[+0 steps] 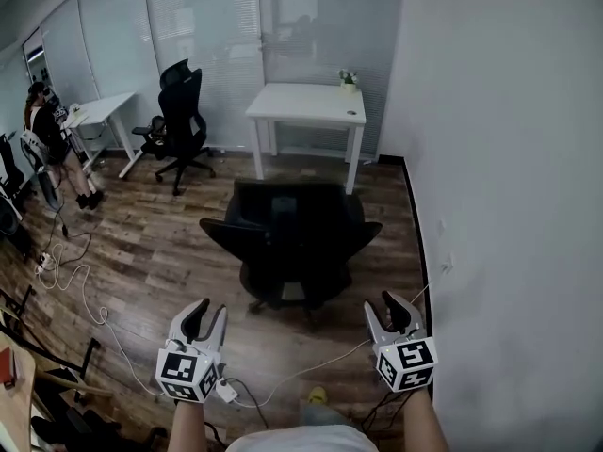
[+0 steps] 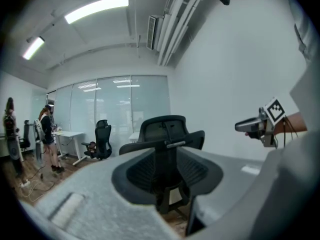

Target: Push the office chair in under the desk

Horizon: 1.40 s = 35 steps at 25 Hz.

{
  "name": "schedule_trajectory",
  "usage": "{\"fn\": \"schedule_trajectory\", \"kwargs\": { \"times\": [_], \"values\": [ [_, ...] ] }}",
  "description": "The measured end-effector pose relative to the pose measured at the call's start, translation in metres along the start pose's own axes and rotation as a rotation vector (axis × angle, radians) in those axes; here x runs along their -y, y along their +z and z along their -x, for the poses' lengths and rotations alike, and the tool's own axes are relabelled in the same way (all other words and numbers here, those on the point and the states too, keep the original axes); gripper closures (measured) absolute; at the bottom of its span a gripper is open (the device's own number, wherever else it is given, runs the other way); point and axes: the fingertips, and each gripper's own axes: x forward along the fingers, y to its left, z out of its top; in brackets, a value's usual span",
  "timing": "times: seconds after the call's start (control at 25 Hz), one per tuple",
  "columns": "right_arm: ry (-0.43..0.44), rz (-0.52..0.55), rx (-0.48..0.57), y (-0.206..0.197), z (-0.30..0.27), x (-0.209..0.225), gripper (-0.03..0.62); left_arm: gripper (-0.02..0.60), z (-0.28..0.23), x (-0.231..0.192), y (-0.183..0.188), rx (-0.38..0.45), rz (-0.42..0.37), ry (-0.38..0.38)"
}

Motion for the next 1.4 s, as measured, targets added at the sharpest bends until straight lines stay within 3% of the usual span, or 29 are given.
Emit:
{"fn": "schedule_trajectory", "kwargs": {
  "times": [0.28, 0.6, 1.0, 1.24, 1.4],
  "values": [
    [0.044, 0.017, 0.011, 0.020, -0.052, 0.061, 0.454, 0.446, -0.073, 0.007, 0.022, -0.019, -0.019, 0.020],
    [0.071, 0.021, 0.000, 0.027, -0.103, 0.092, 0.454, 0.446, -0.129, -0.008, 0.033, -0.037, -0.028, 0.028],
    [0.101, 0.085, -0.038, 0.038, -0.166, 0.088, 0.454, 0.442, -0.186, -0.053, 0.030, -0.048, -0.008, -0.018],
    [0.107, 0.159, -0.074, 0.044, -0.194, 0.090, 0.454, 0.437, -0.216, -0.077, 0.024, -0.107, -0.080, -0.084],
    [0.154, 0.241, -0.129, 0.041, -0.207, 0.085, 0.454, 0.437, -0.227, -0.088, 0.019, -0.147, -0.145, -0.144]
  ]
}}
